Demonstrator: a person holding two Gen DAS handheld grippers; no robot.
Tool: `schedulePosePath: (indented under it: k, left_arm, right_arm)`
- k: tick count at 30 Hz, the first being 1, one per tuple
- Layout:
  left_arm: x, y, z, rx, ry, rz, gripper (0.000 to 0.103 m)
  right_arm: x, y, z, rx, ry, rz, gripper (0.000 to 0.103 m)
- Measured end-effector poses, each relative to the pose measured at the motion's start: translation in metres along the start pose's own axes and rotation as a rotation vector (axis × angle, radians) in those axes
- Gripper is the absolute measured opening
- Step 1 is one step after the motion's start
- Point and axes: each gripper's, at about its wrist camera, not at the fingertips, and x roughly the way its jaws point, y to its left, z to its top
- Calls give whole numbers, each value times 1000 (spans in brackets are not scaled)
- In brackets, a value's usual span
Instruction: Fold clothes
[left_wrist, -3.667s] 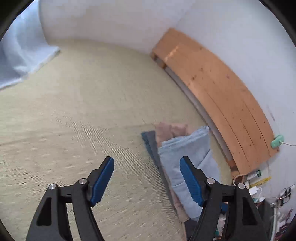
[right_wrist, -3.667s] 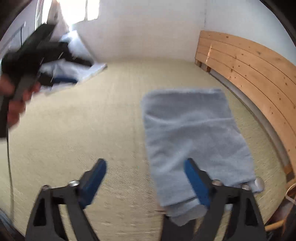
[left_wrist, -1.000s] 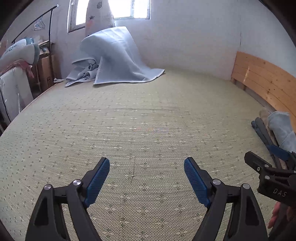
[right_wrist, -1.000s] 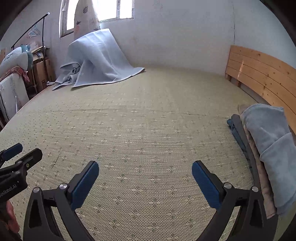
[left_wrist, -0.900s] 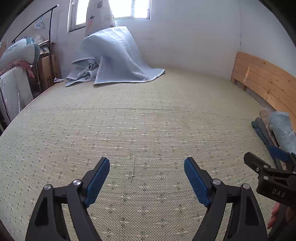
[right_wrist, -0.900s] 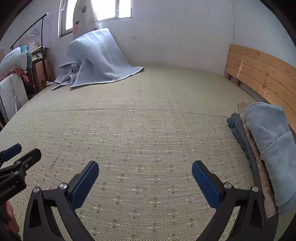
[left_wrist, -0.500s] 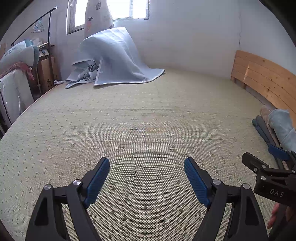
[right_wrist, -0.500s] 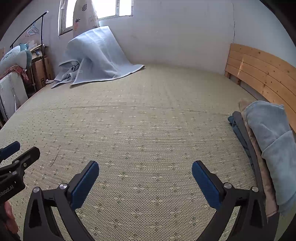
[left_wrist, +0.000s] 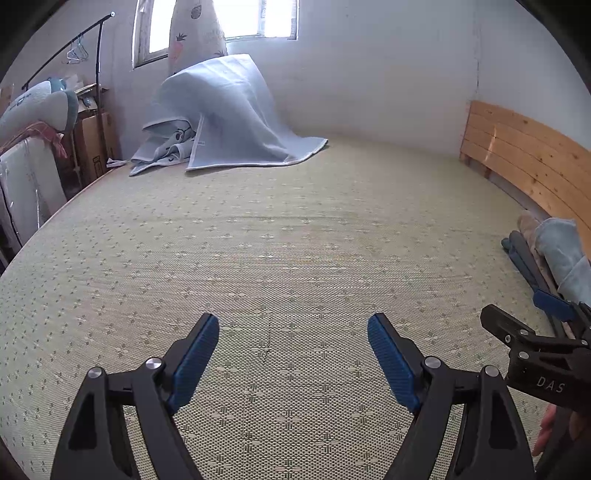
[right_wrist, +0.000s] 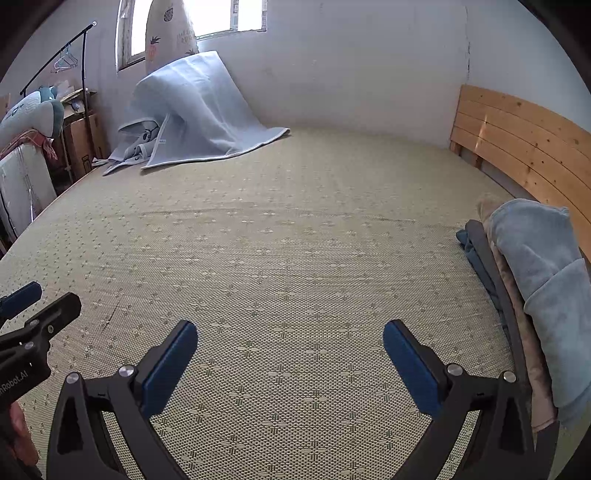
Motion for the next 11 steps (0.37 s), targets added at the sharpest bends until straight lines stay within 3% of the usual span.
schedulePosePath:
  k: [11]
  left_arm:
    - [-3,0,-1,-2,-5,1,86]
  right_arm:
    - [0,1,-2,2,0,1,103]
